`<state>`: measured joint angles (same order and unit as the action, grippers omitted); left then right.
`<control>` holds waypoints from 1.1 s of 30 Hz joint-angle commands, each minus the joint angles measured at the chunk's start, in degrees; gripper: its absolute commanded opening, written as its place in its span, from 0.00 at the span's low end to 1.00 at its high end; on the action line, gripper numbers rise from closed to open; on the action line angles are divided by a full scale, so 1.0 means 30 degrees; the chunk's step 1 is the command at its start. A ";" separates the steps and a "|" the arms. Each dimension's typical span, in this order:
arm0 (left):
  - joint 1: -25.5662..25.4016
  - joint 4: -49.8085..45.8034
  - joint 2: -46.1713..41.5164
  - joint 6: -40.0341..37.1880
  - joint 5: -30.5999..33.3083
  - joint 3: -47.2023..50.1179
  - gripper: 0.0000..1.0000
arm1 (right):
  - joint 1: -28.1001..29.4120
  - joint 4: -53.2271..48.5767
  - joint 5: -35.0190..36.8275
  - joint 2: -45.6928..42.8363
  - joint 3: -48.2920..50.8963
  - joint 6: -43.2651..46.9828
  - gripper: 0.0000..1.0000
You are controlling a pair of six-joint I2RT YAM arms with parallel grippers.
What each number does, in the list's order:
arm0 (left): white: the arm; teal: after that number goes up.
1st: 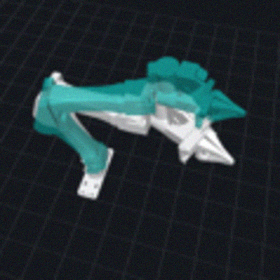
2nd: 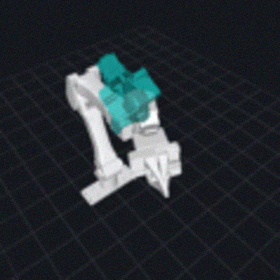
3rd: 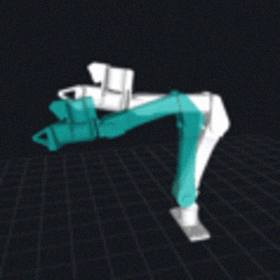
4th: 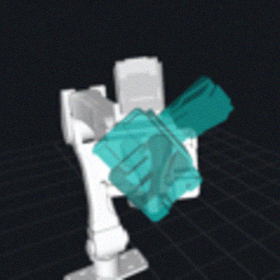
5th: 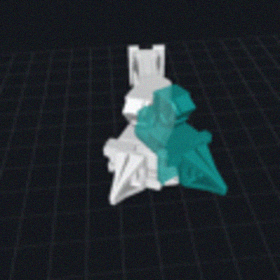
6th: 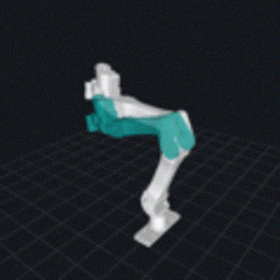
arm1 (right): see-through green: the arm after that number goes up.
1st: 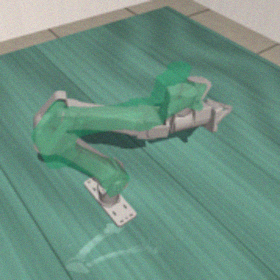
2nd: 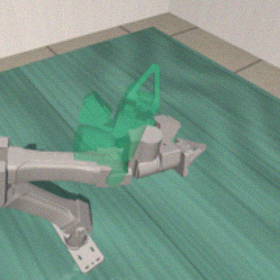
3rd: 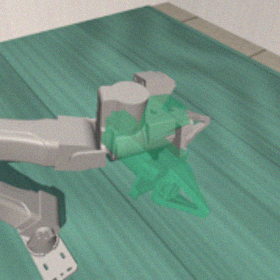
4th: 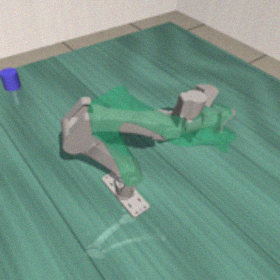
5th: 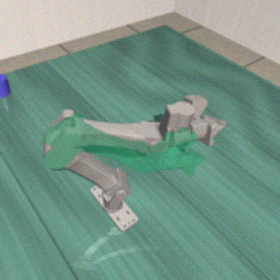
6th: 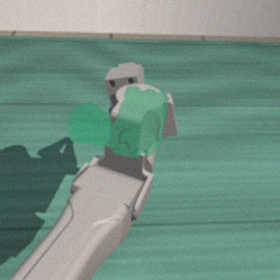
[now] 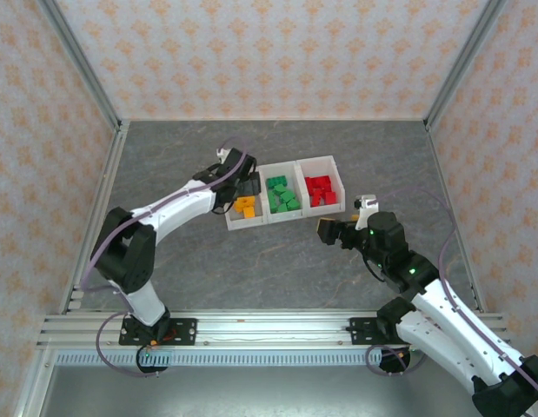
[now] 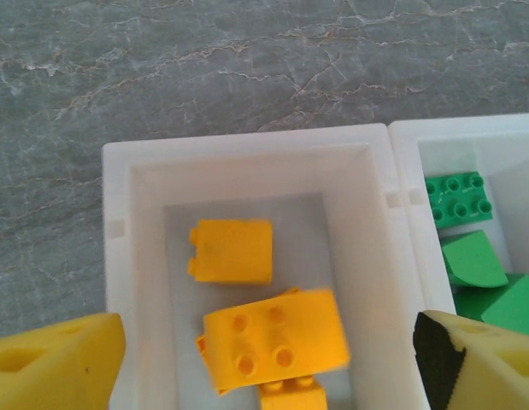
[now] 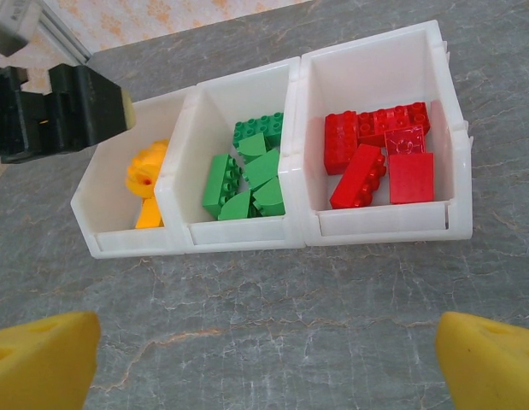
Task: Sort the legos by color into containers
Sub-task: Place the lego in the container, then reset both arms
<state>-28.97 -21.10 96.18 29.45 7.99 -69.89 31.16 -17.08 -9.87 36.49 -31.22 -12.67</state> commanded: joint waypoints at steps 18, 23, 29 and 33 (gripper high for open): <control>0.0208 1.3694 -1.6255 -0.1722 0.6309 1.5063 1.00 | 0.0103 0.0361 0.2930 0.0225 -0.0511 -0.0416 1.00; 0.0198 1.8296 -1.9856 -0.2844 0.9900 1.9531 0.99 | 0.0073 0.4772 0.5150 0.0618 0.0035 -0.1243 1.00; 0.0240 1.8950 -2.2106 -0.5277 1.2180 2.2086 0.99 | -0.1322 0.9559 0.7855 0.2746 0.0841 -0.0161 1.00; 0.0256 1.8188 -2.3298 -0.5546 1.3742 2.2878 0.99 | -0.3016 1.2798 0.9220 0.4092 0.2015 0.1506 1.00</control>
<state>-28.71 31.99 28.47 15.86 43.40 -2.37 24.21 10.92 11.05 47.44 -28.03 -12.23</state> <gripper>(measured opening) 0.994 0.997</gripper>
